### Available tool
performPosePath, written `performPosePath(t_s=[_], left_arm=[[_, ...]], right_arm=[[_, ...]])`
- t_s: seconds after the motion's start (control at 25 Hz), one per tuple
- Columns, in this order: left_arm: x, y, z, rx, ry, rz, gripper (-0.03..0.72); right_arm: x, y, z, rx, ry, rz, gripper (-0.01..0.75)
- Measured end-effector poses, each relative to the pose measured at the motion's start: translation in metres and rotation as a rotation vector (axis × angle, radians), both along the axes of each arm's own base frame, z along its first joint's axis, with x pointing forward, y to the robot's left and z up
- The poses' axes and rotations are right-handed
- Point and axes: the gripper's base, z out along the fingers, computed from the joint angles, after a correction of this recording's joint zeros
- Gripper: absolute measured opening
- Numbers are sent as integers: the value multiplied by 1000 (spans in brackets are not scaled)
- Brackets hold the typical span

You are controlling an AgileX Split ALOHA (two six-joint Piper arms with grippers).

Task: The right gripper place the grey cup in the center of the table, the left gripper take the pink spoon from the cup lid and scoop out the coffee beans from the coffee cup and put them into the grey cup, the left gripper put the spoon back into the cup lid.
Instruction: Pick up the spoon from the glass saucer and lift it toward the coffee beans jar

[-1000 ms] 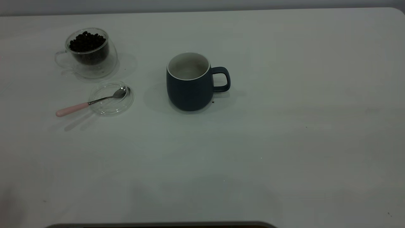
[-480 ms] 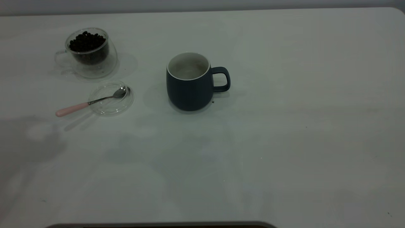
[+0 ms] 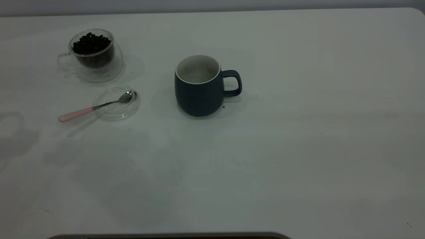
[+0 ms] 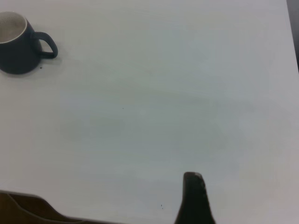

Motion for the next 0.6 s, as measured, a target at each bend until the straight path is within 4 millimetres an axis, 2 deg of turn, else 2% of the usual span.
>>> performPosePath(t_s=[0.16, 0.32, 0.48, 0.6], left_arm=[[14, 3, -28, -96, -83, -8, 710], [23, 5, -64, -189, -119, 3, 710], [20, 8, -103, -282, -101, 25, 710], [16, 9, -123, -325, -88, 28, 710]], right_arm=[[0, 0, 0, 0, -2, 0, 591], [0, 0, 0, 0, -2, 0, 591], [0, 0, 0, 2, -3, 1, 591], [0, 0, 0, 2, -3, 1, 591]])
